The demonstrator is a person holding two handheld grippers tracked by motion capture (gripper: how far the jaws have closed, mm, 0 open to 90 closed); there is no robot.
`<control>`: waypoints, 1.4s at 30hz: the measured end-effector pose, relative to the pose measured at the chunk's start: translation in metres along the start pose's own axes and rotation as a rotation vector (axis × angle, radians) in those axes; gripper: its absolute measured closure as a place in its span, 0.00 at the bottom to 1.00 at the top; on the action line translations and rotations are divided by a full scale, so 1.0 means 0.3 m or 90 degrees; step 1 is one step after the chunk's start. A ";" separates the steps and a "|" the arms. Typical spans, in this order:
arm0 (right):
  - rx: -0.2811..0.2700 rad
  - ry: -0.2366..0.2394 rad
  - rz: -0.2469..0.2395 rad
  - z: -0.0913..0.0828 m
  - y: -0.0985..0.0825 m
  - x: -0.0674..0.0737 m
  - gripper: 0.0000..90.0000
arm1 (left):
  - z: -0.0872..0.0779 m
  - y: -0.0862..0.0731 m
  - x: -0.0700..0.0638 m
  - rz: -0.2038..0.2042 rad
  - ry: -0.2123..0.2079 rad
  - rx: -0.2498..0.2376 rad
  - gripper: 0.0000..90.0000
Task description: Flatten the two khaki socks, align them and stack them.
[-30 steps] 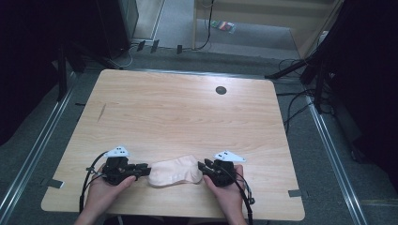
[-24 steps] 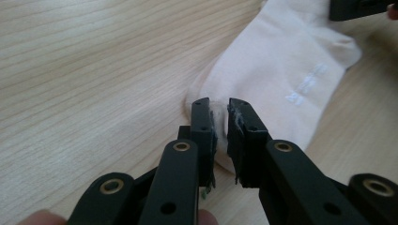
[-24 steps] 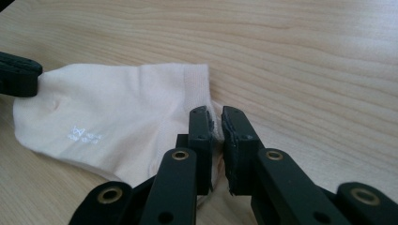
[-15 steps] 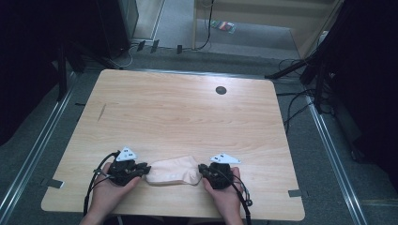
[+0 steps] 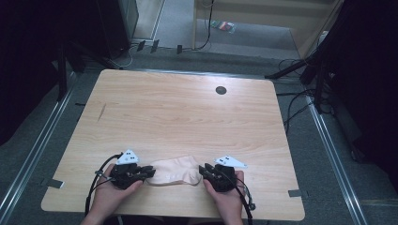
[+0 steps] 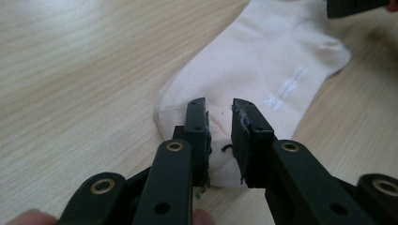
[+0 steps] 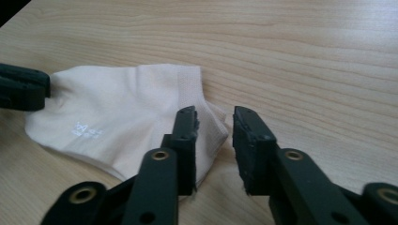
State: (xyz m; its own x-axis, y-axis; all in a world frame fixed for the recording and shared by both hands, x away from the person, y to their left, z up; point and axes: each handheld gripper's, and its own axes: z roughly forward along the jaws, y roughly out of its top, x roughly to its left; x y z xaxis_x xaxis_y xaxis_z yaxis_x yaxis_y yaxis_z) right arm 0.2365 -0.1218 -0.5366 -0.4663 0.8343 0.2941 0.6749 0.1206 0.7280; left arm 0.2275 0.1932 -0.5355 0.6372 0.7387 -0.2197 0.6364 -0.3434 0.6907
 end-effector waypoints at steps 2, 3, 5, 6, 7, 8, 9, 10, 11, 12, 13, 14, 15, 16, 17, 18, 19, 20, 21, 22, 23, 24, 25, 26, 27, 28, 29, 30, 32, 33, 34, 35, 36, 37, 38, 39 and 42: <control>0.004 0.009 -0.004 0.011 0.001 -0.004 0.90 | 0.009 -0.004 -0.001 0.007 0.003 0.007 0.83; 0.011 0.012 -0.008 0.013 0.001 -0.004 0.94 | 0.011 -0.004 0.000 0.007 0.001 0.005 0.82; 0.015 0.018 -0.014 0.015 0.004 -0.004 0.97 | 0.014 -0.005 0.000 0.011 -0.004 0.006 0.81; 0.013 0.018 -0.016 0.014 0.007 -0.004 0.98 | 0.016 -0.006 0.000 0.015 -0.006 0.005 0.79; 0.010 0.019 -0.017 0.012 0.011 -0.004 0.98 | 0.016 -0.007 0.000 0.019 -0.009 0.007 0.78; 0.004 0.017 -0.019 0.010 0.016 -0.006 0.98 | 0.017 -0.008 -0.002 0.022 -0.007 0.005 0.78; -0.002 0.014 -0.021 0.008 0.022 -0.008 0.99 | 0.017 -0.008 -0.002 0.027 -0.004 0.005 0.78; -0.007 0.009 -0.023 0.006 0.027 -0.012 0.99 | 0.018 -0.009 -0.004 0.031 -0.003 0.006 0.78; -0.010 0.005 -0.024 0.005 0.032 -0.018 0.99 | 0.018 -0.009 -0.005 0.034 -0.003 0.007 0.78; -0.010 0.001 -0.023 0.006 0.036 -0.025 0.99 | 0.020 -0.010 -0.007 0.036 -0.001 0.005 0.78; -0.010 -0.005 -0.024 0.010 0.037 -0.030 0.99 | 0.022 -0.011 -0.008 0.041 0.001 0.005 0.77; -0.004 -0.010 -0.026 0.016 0.036 -0.035 0.99 | 0.023 -0.011 -0.009 0.045 0.001 0.005 0.77; 0.006 -0.012 -0.029 0.025 0.034 -0.039 0.99 | 0.024 -0.011 -0.011 0.049 0.000 0.003 0.76; 0.014 -0.012 -0.029 0.033 0.031 -0.042 0.98 | 0.025 -0.012 -0.012 0.051 0.001 0.003 0.75; 0.018 -0.013 -0.026 0.039 0.027 -0.044 0.98 | 0.025 -0.012 -0.012 0.053 0.001 0.003 0.75; 0.020 -0.011 -0.027 0.042 0.026 -0.045 0.97 | 0.025 -0.013 -0.012 0.055 0.000 0.003 0.75; 0.019 -0.010 -0.028 0.041 0.027 -0.045 0.96 | 0.025 -0.014 -0.011 0.057 0.000 0.002 0.75; 0.015 -0.008 -0.028 0.037 0.028 -0.045 0.95 | 0.026 -0.015 -0.011 0.058 0.000 0.000 0.75; 0.007 -0.006 -0.028 0.031 0.031 -0.046 0.92 | 0.027 -0.016 -0.010 0.056 0.000 -0.003 0.75; -0.002 -0.003 -0.026 0.024 0.033 -0.049 0.88 | 0.027 -0.016 -0.009 0.054 -0.001 -0.004 0.76; -0.013 0.000 -0.025 0.016 0.036 -0.054 0.82 | 0.027 -0.016 -0.009 0.054 -0.001 -0.004 0.75; -0.027 0.000 -0.025 0.005 0.040 -0.062 0.75 | 0.026 -0.016 -0.007 0.051 -0.005 -0.006 0.73; -0.034 0.000 -0.024 -0.002 0.042 -0.067 0.70 | 0.024 -0.018 -0.001 0.040 -0.024 -0.012 0.71; -0.043 0.003 -0.023 -0.009 0.045 -0.074 0.66 | 0.023 -0.018 0.004 0.028 -0.037 -0.017 0.68; -0.049 0.007 -0.022 -0.017 0.048 -0.083 0.61 | 0.021 -0.018 0.008 0.021 -0.048 -0.026 0.64; -0.059 0.012 -0.021 -0.023 0.051 -0.091 0.56 | 0.018 -0.017 0.010 0.023 -0.053 -0.031 0.61; -0.059 0.012 -0.021 -0.023 0.051 -0.091 0.56 | 0.018 -0.017 0.010 0.023 -0.053 -0.031 0.59; -0.073 0.021 -0.029 -0.038 0.060 -0.104 0.48 | 0.013 -0.016 0.012 0.025 -0.063 -0.045 0.55; -0.082 0.020 -0.038 -0.049 0.068 -0.111 0.41 | 0.007 -0.014 0.014 0.023 -0.072 -0.061 0.48; -0.085 0.018 -0.040 -0.056 0.072 -0.116 0.38 | 0.002 -0.013 0.017 0.023 -0.072 -0.071 0.46; -0.091 0.018 -0.042 -0.062 0.075 -0.122 0.37 | -0.004 -0.013 0.018 0.020 -0.072 -0.085 0.44; -0.096 0.017 -0.042 -0.066 0.076 -0.128 0.36 | -0.011 -0.011 0.021 0.017 -0.069 -0.094 0.41; -0.099 0.017 -0.039 -0.072 0.077 -0.133 0.35 | -0.018 -0.010 0.025 0.014 -0.069 -0.106 0.38; -0.102 0.016 -0.040 -0.076 0.078 -0.140 0.33 | -0.027 -0.009 0.028 0.008 -0.069 -0.120 0.36; -0.106 0.016 -0.038 -0.079 0.079 -0.146 0.32 | -0.036 -0.008 0.034 0.004 -0.069 -0.132 0.35; -0.110 0.014 -0.040 -0.082 0.081 -0.153 0.31 | -0.045 -0.008 0.039 -0.001 -0.063 -0.143 0.33; -0.115 0.006 -0.040 -0.094 0.087 -0.171 0.25 | -0.073 -0.012 0.064 -0.011 -0.029 -0.168 0.25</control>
State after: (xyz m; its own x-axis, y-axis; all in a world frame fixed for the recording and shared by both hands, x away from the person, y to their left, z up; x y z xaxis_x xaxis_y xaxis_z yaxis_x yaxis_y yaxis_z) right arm 0.2619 -0.1766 -0.5151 -0.5102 0.8228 0.2503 0.5310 0.0724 0.8443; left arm 0.2280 0.2213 -0.5271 0.6505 0.7138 -0.2595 0.5150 -0.1633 0.8415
